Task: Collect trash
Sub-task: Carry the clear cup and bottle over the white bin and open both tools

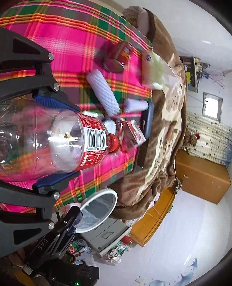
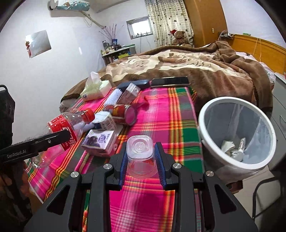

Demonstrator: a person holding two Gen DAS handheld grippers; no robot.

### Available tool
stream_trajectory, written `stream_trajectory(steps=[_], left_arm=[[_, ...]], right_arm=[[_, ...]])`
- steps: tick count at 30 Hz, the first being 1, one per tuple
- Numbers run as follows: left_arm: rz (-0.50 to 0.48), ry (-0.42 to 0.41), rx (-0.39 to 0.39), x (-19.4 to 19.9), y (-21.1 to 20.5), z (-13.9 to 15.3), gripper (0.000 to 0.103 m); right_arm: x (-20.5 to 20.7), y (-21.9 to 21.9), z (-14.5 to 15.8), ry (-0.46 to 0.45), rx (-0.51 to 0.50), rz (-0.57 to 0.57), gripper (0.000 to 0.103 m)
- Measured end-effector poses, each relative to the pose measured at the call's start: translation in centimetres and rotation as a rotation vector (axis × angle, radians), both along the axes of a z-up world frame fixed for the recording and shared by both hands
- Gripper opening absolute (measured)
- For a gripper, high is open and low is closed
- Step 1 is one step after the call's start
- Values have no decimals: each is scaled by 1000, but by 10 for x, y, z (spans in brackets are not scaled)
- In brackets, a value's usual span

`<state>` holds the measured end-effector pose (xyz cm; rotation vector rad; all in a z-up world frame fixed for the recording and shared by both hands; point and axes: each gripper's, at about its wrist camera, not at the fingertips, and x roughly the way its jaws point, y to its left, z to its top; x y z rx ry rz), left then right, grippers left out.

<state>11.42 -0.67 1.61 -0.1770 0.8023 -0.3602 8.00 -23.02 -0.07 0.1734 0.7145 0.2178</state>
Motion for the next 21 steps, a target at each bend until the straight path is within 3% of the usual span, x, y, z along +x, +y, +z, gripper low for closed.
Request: stream_trajectory(steps=[21], left_arm=[[-240, -41, 5, 37, -136, 17, 62]], right_arm=[[8, -94, 18, -46, -28, -193, 30]])
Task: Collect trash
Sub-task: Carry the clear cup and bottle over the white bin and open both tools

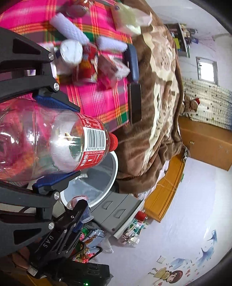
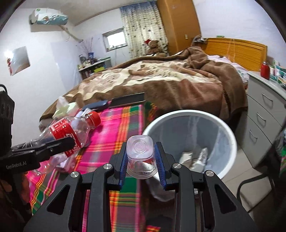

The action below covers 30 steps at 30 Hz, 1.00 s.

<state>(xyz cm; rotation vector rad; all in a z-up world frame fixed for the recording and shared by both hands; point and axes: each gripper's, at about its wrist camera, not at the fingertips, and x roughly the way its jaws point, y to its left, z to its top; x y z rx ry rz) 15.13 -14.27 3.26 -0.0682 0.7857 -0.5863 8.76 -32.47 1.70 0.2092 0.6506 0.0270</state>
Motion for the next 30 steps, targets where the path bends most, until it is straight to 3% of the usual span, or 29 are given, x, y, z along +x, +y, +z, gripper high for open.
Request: stream_trajectory(steps=[13, 30], left_arm=[[-123, 40, 44, 29, -84, -22, 62], [-178, 98, 87, 61, -149, -54, 66]], right_arm=[[10, -63, -9, 49, -29, -128, 31], [33, -98, -43, 159, -22, -137, 31]])
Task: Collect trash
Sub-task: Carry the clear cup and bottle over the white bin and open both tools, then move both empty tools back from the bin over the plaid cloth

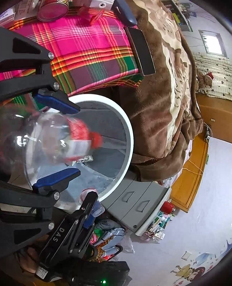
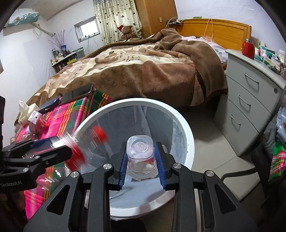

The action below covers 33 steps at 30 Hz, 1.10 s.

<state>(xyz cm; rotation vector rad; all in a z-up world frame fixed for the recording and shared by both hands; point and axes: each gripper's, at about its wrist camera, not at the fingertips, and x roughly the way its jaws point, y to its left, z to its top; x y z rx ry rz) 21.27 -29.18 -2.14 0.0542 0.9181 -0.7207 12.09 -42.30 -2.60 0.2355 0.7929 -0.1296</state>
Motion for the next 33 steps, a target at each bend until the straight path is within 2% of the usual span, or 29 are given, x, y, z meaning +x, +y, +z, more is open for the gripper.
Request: stream_trajectory(steps=[3, 5, 6, 7, 10, 20, 33], left_arm=[[-3, 6, -18, 2, -2, -1, 70], [8, 2, -13, 2, -3, -1, 71], [17, 2, -10, 1, -2, -1, 72], [20, 2, -17, 1, -1, -1, 72], [21, -11, -37, -2, 5, 5, 72], [61, -37, -26, -11, 29, 20, 72], [156, -99, -6, -39, 91, 36, 72]], right_arm=[[4, -7, -5, 25, -2, -22, 33], [4, -9, -6, 35, 19, -26, 51], [3, -10, -6, 34, 29, -29, 64], [2, -10, -6, 32, 34, -35, 65], [-1, -8, -3, 23, 24, -29, 65], [-6, 0, 7, 2, 15, -19, 65], [-16, 34, 22, -55, -10, 20, 65]])
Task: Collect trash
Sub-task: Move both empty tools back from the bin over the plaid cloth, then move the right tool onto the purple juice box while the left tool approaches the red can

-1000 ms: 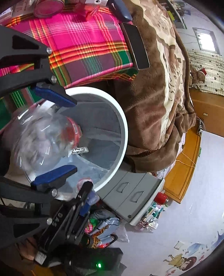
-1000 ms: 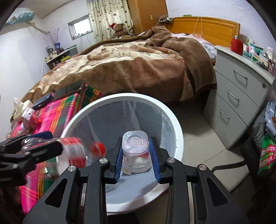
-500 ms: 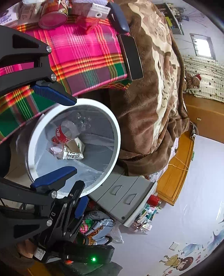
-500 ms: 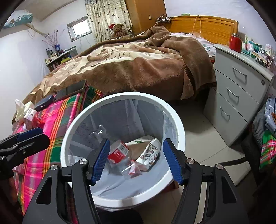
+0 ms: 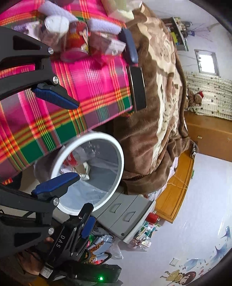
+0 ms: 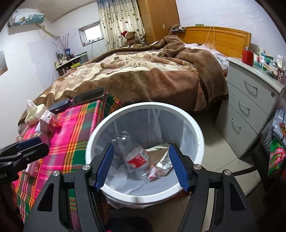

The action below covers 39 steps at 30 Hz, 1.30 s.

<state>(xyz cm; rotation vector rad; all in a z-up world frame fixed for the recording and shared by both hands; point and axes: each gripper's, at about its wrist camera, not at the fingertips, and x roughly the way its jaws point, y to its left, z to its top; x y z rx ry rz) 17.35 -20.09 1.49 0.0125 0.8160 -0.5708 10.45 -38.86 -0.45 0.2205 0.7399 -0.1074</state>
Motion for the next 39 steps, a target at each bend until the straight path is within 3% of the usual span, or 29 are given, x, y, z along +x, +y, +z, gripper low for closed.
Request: stream_trajectory(steps=[12, 20, 39], left_arm=[[87, -20, -24, -21, 62, 8, 72], [196, -39, -18, -31, 119, 9, 72], [430, -35, -13, -30, 240, -2, 72]], right_arm=[[-4, 43, 5, -33, 12, 81, 65], [-1, 79, 7, -46, 22, 166, 65], [14, 175, -9, -1, 34, 394, 65]])
